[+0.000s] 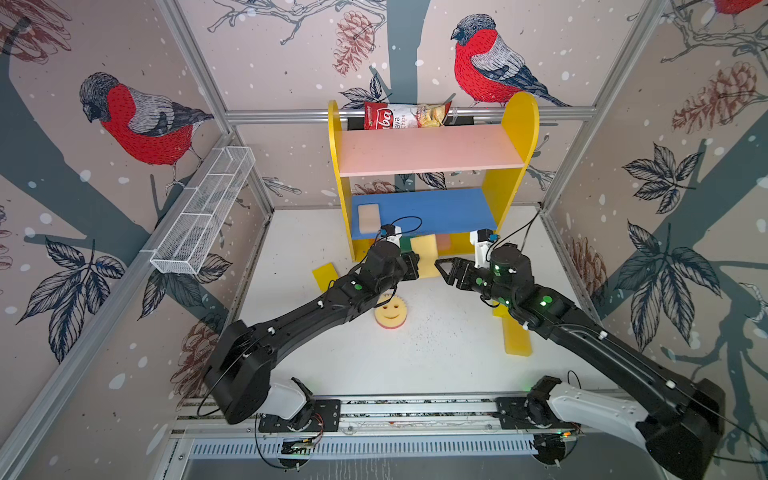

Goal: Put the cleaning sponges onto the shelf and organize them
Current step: 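Lift the cream sponge upright with left gripper, then carry the cream sponge toward the shelf with left gripper while right gripper grasps it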

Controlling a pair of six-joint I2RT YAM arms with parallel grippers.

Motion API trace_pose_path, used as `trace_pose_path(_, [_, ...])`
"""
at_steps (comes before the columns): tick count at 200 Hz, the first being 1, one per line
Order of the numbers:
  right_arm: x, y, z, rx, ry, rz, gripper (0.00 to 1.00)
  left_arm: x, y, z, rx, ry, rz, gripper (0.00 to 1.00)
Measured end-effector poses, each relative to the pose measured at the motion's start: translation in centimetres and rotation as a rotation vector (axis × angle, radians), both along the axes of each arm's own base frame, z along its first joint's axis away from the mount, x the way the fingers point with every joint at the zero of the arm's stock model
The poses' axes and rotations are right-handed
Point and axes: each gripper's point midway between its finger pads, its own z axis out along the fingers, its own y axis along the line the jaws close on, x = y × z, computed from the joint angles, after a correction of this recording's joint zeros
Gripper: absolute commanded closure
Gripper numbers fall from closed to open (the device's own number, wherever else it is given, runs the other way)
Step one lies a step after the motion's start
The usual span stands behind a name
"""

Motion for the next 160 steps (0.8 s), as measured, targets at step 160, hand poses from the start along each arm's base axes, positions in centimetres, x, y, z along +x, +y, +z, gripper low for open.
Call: trace_pose_path(160, [6.6,-8.5,1.7,-0.009,-0.056,-0.208,0.31,6.2,-7.7,3.0,0.037,-0.034,-0.066,1.00])
